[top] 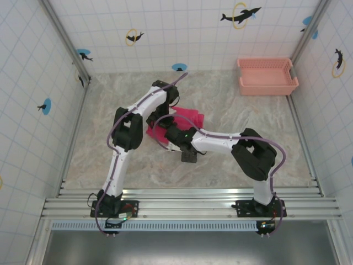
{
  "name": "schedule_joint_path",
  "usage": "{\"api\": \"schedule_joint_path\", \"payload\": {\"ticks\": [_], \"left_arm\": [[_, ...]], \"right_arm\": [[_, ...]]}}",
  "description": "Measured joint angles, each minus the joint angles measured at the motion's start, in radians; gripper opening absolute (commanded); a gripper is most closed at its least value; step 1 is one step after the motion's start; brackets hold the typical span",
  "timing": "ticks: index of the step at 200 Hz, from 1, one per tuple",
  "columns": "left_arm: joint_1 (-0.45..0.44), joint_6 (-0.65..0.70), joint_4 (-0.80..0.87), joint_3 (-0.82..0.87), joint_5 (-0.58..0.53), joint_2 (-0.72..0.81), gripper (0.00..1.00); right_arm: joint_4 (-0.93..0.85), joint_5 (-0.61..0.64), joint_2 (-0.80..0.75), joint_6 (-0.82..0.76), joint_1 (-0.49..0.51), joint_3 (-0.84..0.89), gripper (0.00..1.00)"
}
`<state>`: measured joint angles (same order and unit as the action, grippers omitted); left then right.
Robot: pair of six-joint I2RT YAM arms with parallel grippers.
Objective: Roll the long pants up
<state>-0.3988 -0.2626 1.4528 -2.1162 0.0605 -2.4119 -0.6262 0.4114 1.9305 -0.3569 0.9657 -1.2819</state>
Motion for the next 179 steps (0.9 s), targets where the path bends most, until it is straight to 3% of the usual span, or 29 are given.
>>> {"api": "schedule_joint_path", "payload": {"ticks": [55, 71, 85, 100, 111, 129, 179], "left_arm": [[0.0, 0.0, -0.005, 0.022, 0.001, 0.011, 0.95], [0.0, 0.0, -0.007, 0.029, 0.002, 0.014, 0.95], [0.0, 0.001, -0.013, 0.037, 0.002, 0.019, 0.95], [0.005, 0.003, -0.024, 0.044, 0.002, 0.024, 0.94], [0.009, 0.003, -0.034, 0.051, 0.005, 0.029, 0.95], [0.013, 0.004, -0.049, 0.061, 0.003, 0.038, 0.95], [0.015, 0.031, -0.067, 0.077, -0.018, 0.061, 0.95]], "right_arm": [[0.051, 0.073, 0.031, -0.066, 0.005, -0.026, 0.98], [0.056, 0.091, 0.056, -0.073, 0.003, -0.053, 0.88], [0.049, 0.093, 0.092, -0.084, -0.006, -0.093, 0.72], [0.031, 0.089, 0.119, -0.099, -0.009, -0.132, 0.47], [0.014, 0.082, 0.129, -0.106, -0.011, -0.156, 0.44], [-0.018, 0.027, 0.13, -0.113, -0.024, -0.184, 0.38], [-0.136, -0.253, 0.124, -0.09, -0.076, -0.273, 0.37]]}}
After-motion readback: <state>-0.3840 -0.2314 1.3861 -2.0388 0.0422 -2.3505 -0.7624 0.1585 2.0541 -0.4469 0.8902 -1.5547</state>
